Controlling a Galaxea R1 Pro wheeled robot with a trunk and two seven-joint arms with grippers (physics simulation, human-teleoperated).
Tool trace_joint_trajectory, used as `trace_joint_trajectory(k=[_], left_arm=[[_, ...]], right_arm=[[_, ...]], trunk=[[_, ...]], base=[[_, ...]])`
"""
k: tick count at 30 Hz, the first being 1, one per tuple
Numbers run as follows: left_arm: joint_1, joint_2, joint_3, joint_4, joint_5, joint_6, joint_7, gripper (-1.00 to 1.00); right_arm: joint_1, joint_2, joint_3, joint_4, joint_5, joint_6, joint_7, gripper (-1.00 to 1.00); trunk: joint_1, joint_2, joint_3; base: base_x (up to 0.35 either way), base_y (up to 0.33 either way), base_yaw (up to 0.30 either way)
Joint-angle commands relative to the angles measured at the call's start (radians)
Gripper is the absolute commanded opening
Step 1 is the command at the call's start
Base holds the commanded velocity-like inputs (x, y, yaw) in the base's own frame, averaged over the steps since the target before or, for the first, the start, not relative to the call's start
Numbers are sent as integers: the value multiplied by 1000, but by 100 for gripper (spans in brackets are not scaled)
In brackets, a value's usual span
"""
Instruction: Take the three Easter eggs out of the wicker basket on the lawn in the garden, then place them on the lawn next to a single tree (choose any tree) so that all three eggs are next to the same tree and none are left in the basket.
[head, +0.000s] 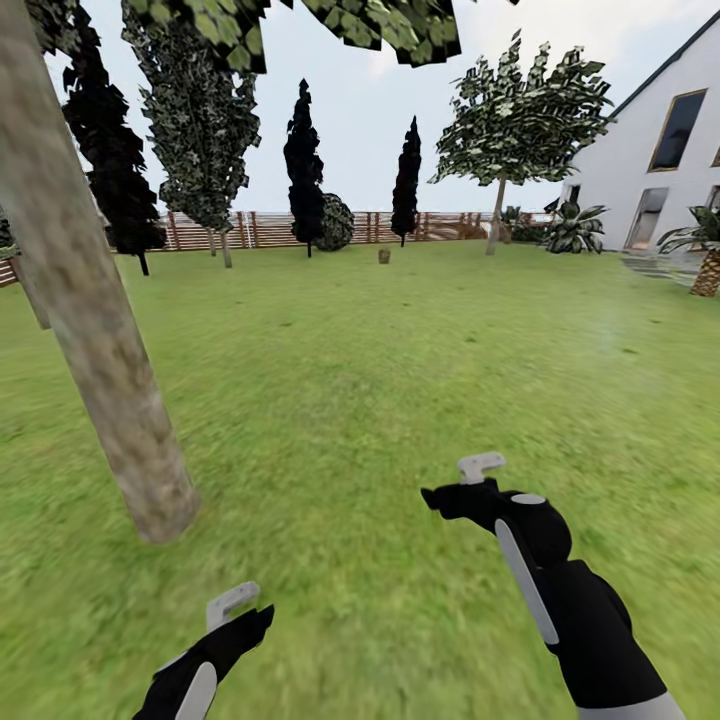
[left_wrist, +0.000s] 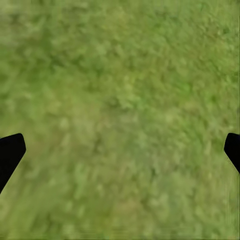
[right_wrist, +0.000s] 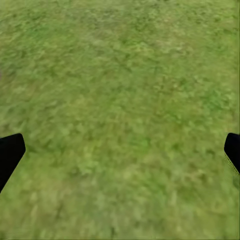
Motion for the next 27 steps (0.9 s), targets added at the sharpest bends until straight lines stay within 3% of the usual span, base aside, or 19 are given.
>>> trace_joint_trajectory(k=[1,10,19,27], left_arm=[[0,-1,1,-2,10,5,6,100],[-1,-2,0,0,4,4,6,100],[-9,-1,0,24,7,4,5,100],[-11,-2,0,42,5,4,6,100]], right_arm=[[-1,-1,0,-2,-7,2,-4,100],[-1,1,-1,-10,-7,2,-5,100],[-1,3,-4,-21,-7,4,-9,100],[0,0,1,-23,-8,10,-5,100]], trunk=[[1,-1,-1],[1,-1,-1],[1,-1,-1],[1,-1,-1]], base=[[334,0,0],[334,0,-5],[333,0,-177],[334,0,-47]])
